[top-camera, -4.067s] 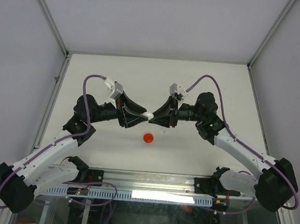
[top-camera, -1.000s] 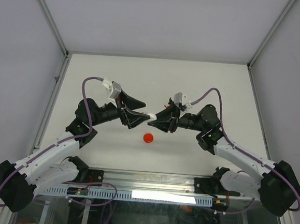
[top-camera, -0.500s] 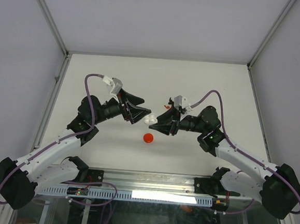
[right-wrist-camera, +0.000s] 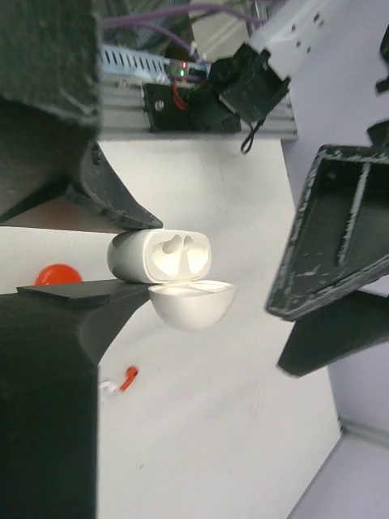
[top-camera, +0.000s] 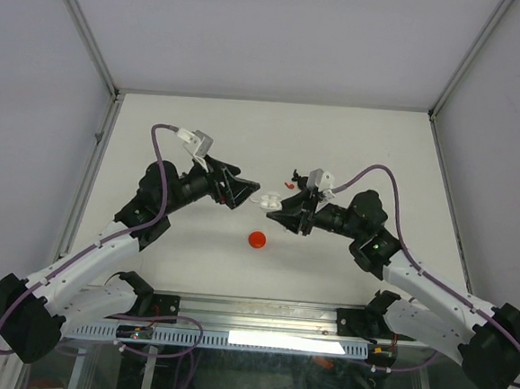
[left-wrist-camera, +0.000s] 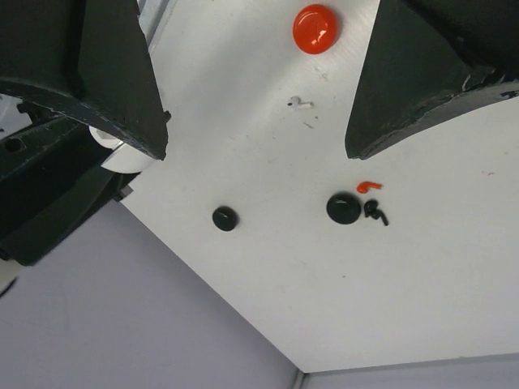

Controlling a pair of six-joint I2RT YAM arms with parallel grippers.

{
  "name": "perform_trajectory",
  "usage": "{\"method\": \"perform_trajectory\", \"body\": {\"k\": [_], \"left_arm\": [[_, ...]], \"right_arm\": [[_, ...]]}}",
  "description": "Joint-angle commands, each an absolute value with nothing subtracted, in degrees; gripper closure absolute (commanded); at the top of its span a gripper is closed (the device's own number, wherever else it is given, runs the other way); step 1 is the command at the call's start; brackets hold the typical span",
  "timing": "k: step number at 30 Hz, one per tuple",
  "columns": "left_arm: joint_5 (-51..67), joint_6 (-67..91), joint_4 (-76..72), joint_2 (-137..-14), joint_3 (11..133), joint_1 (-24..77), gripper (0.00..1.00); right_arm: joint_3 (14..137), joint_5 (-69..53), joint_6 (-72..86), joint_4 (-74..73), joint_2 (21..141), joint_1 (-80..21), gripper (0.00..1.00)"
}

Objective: Insert the wireless bluetooth earbuds into the charging case
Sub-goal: Open the charging case, then pick up the earbud from the center of the board.

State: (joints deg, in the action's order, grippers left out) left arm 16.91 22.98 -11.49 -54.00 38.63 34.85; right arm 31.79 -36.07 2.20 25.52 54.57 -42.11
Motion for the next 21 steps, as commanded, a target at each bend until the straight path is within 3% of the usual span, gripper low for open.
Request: {"method": "perform_trajectory", "body": {"k": [1, 8, 21], "left_arm": [[8.9, 21.85, -5.43, -54.81, 42.76, 34.89, 0.07], [5.4, 26.32, 0.14, -62.64, 45.79, 34.89, 0.11], [0.79, 38.97, 11.27, -82.99, 53.76, 36.83, 0.25]], "right_arm": [[30.26, -23.27, -2.39, 18.71, 50.09, -42.1, 1.0], [25.03, -13.22, -2.26, 16.67, 44.03, -42.1, 1.0], [20.05, -6.74, -2.53, 16.41, 39.89, -42.1, 1.0]]}}
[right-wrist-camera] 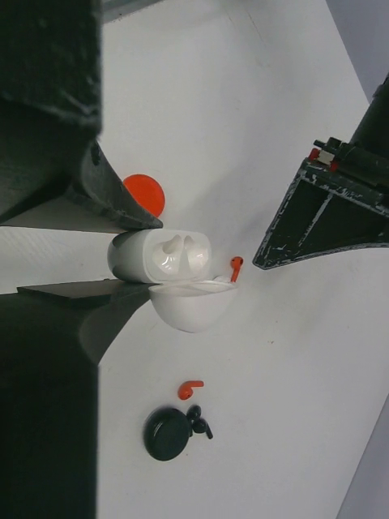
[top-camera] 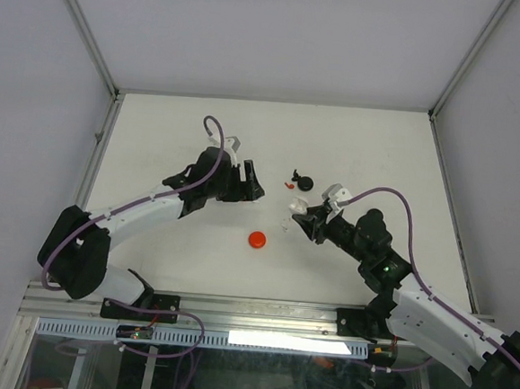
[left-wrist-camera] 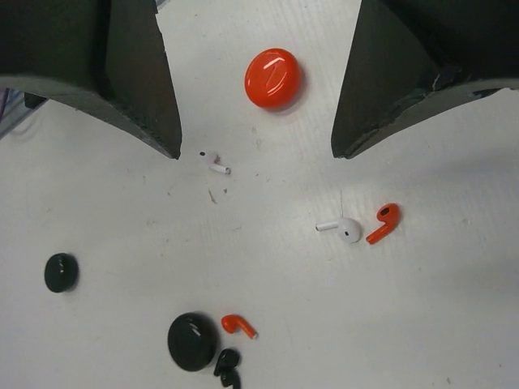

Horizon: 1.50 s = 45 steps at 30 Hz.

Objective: Insert the wireless bluetooth earbuds into the charging case
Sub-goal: Pick up the earbud from the center of the board.

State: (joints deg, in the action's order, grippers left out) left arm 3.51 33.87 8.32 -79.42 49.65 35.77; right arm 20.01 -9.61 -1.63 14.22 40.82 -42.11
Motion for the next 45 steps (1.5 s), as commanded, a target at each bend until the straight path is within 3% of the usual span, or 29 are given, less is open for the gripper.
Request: {"method": "perform_trajectory", "body": {"k": [1, 17, 30, 35, 45], "left_arm": [[0.24, 39.4, 11.87, -84.66, 54.4, 37.24, 0.26], [-7.1, 38.24, 17.82, -102.13, 64.4, 38.03, 0.49], [-6.11, 35.9, 18.5, -107.53, 69.73, 38.06, 0.53], [-6.74, 35.17, 19.16, -107.62, 70.04, 38.06, 0.6], [-10.19, 32.62, 23.32, -109.22, 71.89, 38.99, 0.66]], "right_arm": [[19.96, -6.84, -2.55, 16.43, 39.98, -42.1, 1.0], [19.6, -6.94, -3.16, 16.77, 40.5, -42.1, 1.0], [19.69, -6.93, -2.99, 16.33, 40.17, -42.1, 1.0], [19.81, -7.27, -2.82, 16.17, 40.09, -42.1, 1.0], [19.95, -7.6, -2.51, 15.91, 39.9, -42.08, 1.0]]}}
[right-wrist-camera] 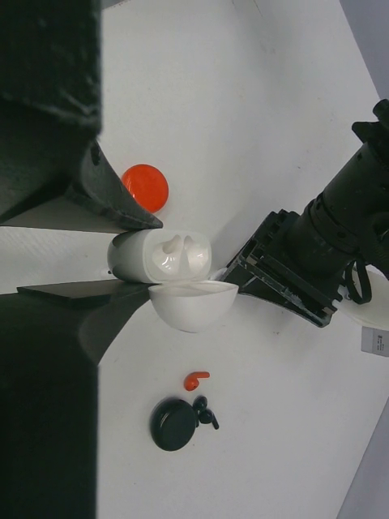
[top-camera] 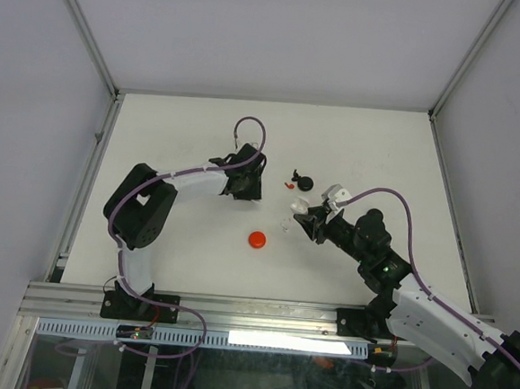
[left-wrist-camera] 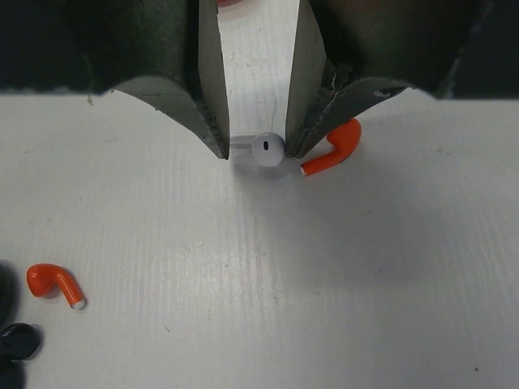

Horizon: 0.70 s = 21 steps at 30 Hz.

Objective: Insert the wireless bluetooth earbuds into the charging case
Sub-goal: Pick up the earbud from the center of the board.

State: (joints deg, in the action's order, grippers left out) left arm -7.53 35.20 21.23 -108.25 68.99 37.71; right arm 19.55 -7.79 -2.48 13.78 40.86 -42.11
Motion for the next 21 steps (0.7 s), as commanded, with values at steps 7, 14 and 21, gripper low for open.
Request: {"method": "perform_trajectory", "body": {"k": [7, 14, 21], "left_arm": [[-13.6, 31.06, 25.94, -110.78, 73.66, 40.21, 0.71], [-14.06, 30.61, 27.96, -111.94, 74.79, 41.02, 0.78], [-15.41, 30.46, 28.76, -110.13, 74.82, 41.31, 0.89]], "right_arm": [[19.98, -7.91, -2.33, 15.65, 39.88, -42.1, 1.0], [20.04, -7.91, -2.28, 15.64, 39.9, -42.1, 1.0], [19.84, -8.0, -2.37, 16.3, 40.07, -42.1, 1.0]]}}
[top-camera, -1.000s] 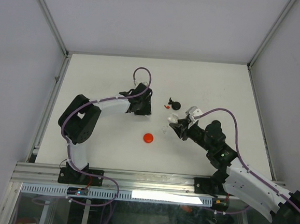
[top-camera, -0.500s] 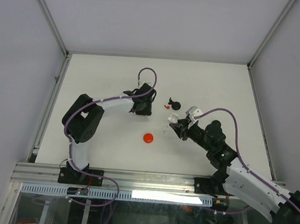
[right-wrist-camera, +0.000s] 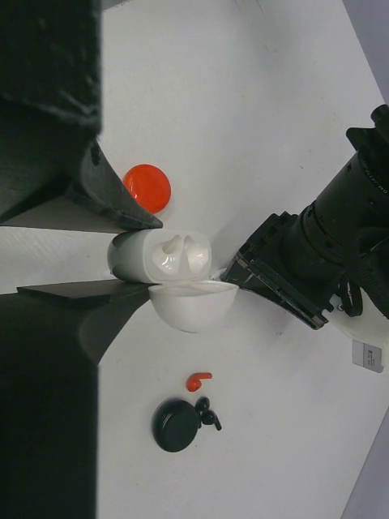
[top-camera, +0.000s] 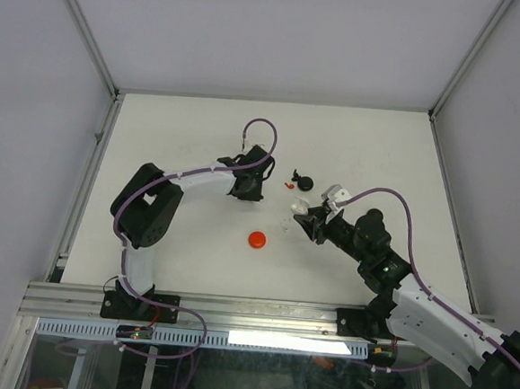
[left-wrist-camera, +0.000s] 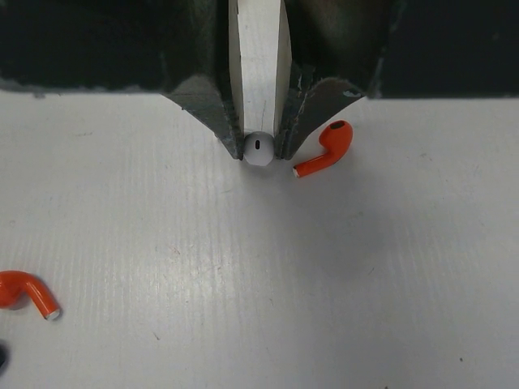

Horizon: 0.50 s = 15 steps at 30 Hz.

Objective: Insert the wireless bluetooth earbuds into the charging case
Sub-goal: Pick up the earbud from the center of the board.

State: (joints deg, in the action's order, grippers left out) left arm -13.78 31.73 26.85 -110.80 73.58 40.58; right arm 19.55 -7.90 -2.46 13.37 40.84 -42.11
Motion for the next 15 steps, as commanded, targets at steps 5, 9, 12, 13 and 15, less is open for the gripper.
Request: {"method": "perform_trajectory", "body": {"k": [5, 9, 12, 13, 15], "left_arm": [[-17.08, 29.14, 28.7, -105.35, 74.06, 41.44, 0.91], [-19.13, 27.24, 28.56, -100.3, 73.51, 42.03, 0.92], [-21.6, 25.08, 28.0, -96.15, 73.03, 42.98, 0.93], [-22.34, 24.13, 27.69, -94.8, 72.84, 43.4, 0.93], [-23.41, 21.72, 26.81, -92.09, 72.33, 44.24, 0.94]], "right_arm": [[19.22, -8.7, -2.98, 19.42, 40.95, -42.1, 1.0], [18.46, -10.01, -3.08, 23.46, 42.31, -42.1, 1.0], [17.84, -10.54, -3.27, 26.92, 43.56, -42.1, 1.0], [17.7, -10.88, -3.48, 28.08, 43.97, -42.1, 1.0], [17.54, -11.34, -3.83, 29.94, 44.92, -42.1, 1.0]]}}
